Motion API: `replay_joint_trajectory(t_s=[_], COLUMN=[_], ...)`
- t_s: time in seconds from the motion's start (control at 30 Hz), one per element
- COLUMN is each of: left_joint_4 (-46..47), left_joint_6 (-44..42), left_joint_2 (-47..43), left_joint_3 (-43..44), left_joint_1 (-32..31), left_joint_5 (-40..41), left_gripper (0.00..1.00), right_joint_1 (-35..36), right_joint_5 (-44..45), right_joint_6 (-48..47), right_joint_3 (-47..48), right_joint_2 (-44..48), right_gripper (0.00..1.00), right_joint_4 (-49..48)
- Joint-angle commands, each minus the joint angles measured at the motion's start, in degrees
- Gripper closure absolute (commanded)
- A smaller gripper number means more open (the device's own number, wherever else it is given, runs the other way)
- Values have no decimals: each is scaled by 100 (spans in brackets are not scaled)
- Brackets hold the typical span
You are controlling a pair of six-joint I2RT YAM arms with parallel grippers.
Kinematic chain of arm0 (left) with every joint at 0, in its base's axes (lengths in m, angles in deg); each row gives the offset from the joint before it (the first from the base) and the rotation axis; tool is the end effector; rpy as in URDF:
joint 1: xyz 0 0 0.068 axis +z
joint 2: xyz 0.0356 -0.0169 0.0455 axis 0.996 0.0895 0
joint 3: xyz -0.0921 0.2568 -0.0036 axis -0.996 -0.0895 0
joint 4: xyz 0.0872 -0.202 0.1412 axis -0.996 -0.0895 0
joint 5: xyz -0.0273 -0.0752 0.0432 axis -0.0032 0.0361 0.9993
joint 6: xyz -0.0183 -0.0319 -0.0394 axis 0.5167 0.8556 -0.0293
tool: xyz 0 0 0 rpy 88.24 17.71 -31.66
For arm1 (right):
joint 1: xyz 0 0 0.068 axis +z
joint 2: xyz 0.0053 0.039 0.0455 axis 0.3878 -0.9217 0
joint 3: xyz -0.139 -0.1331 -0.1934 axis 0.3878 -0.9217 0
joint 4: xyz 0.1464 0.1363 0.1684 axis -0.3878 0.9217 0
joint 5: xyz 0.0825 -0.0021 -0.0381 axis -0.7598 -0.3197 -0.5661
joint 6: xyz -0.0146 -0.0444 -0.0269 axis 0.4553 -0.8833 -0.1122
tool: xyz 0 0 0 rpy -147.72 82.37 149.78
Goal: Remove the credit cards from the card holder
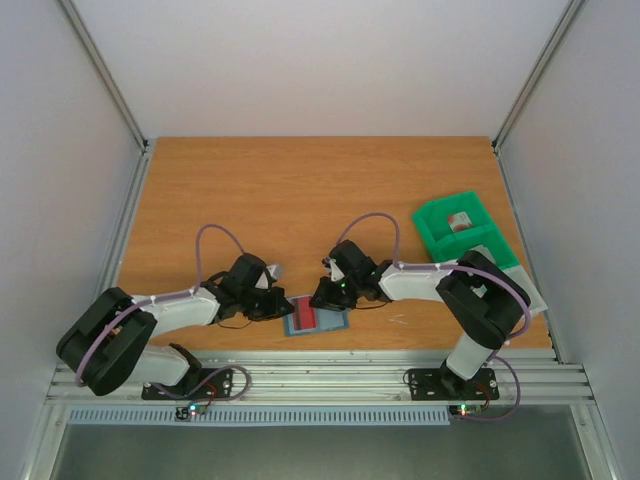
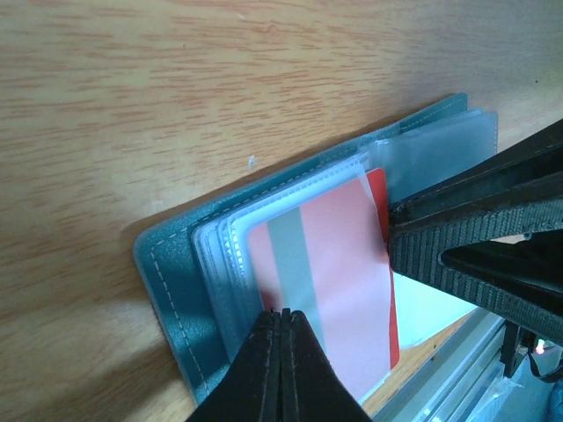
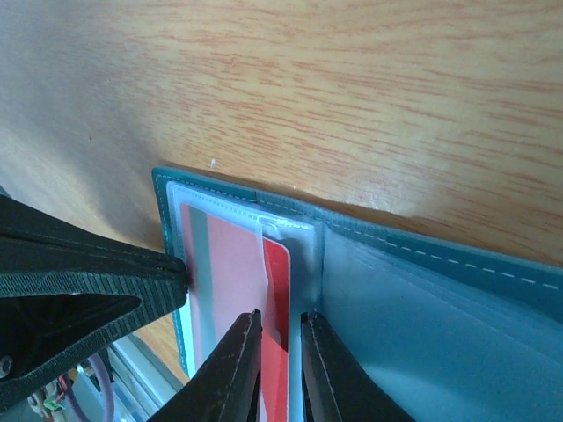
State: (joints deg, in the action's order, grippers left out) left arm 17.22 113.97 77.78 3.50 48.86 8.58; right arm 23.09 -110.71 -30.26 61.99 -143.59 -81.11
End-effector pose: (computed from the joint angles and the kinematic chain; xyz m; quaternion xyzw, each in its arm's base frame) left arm 0.1632 -0.1390 0.1215 0.0160 0.9287 -0.3617 0.0806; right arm 0.1984 0.2292 0.1273 -0.2709 0.8893 0.3527 0.1066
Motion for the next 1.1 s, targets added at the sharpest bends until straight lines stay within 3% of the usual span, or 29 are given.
replay_joint_trajectory(t_s=[0.0, 0.23, 0.43, 1.07], left_joint_4=[13, 38, 38, -311], left_joint_6=[71, 133, 128, -18], left_joint_2=[-105, -122, -70, -57], left_joint_3=[-220, -272, -244, -59], left_joint_1=[15, 15, 15, 15], left_joint_5=[132, 204, 221, 539], left_gripper=[99, 100, 100, 99], right_joint_1=[-12, -21, -129, -729], right_joint_5=[-178, -385, -602, -1109], right_joint_6=[-15, -55, 22, 242], right_joint_3=[-123, -215, -488, -1132], right_joint_2=[-119, -227, -155, 64], right_gripper=[86, 87, 99, 99], right_joint_4=[-318, -745, -1251, -2074])
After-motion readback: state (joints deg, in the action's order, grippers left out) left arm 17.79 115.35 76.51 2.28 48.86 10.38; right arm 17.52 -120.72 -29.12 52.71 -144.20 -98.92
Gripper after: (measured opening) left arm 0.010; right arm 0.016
